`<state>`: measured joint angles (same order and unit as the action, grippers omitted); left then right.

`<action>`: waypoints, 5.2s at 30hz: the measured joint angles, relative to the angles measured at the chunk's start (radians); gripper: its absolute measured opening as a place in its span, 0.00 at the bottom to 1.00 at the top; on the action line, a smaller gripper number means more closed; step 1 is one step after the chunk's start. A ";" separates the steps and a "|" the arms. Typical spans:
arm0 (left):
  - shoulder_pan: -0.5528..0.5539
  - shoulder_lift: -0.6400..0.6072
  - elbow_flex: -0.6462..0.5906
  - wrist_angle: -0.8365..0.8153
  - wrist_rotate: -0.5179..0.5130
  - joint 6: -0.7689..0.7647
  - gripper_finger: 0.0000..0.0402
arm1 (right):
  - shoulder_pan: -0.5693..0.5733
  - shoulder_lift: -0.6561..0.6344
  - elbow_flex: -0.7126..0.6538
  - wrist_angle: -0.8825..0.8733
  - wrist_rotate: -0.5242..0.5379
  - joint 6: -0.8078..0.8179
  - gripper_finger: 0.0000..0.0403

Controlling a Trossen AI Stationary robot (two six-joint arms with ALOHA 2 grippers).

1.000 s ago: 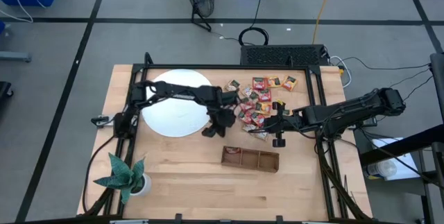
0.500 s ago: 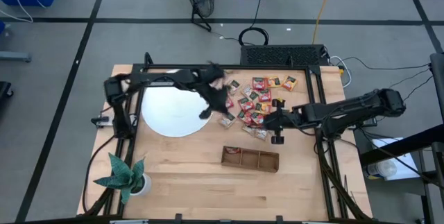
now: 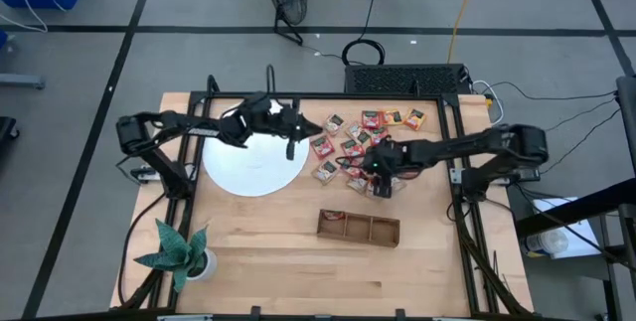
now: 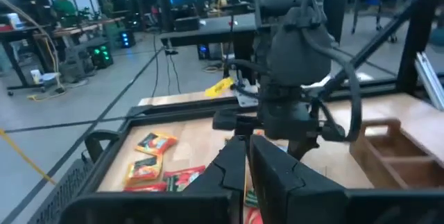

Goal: Pick & Place Tea
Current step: Put the red tea bag into the left section of the wooden organizer

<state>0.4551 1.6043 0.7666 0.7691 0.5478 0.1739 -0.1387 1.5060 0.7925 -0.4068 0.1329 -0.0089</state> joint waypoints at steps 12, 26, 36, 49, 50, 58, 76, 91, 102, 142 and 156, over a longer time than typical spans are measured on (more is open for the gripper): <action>-0.019 0.000 0.000 -0.121 -0.054 0.138 0.02 | -0.011 0.021 0.001 0.027 -0.003 0.050 0.63; -0.020 0.000 0.001 -0.147 -0.112 0.100 0.09 | -0.084 0.030 -0.009 0.054 -0.007 0.050 0.62; -0.020 0.000 0.001 -0.154 -0.112 0.085 0.09 | -0.107 0.028 -0.074 0.165 -0.084 0.066 0.61; -0.020 0.001 0.001 -0.176 -0.113 0.078 0.09 | -0.103 0.029 -0.079 0.184 -0.082 -0.002 0.05; -0.020 0.001 0.001 -0.175 -0.113 0.074 0.09 | -0.100 0.028 -0.080 0.191 -0.081 -0.013 0.04; -0.028 0.001 0.002 -0.162 -0.115 -0.111 0.09 | -0.031 -0.081 -0.082 0.213 0.131 -0.076 0.04; -0.216 0.002 0.159 -0.285 -0.467 -0.408 0.50 | 0.054 -0.117 -0.080 0.686 0.476 -0.289 0.04; -0.203 0.002 0.161 -0.324 -0.582 -0.493 0.57 | 0.053 -0.118 -0.080 0.886 0.472 -0.378 0.04; -0.242 0.002 0.161 -0.261 -0.575 -0.441 0.57 | 0.053 -0.118 -0.080 0.889 0.470 -0.378 0.04; -0.249 0.014 0.161 -0.181 -0.680 -0.448 0.50 | 0.052 -0.118 -0.080 0.972 0.438 -0.378 0.04; -0.249 0.010 0.160 -0.174 -0.672 -0.296 0.01 | 0.051 -0.118 -0.080 0.955 0.372 -0.337 0.07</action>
<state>0.2058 1.6147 0.9268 0.5947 -0.1242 -0.1224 -0.0875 1.3880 0.7124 0.5483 0.5054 -0.3460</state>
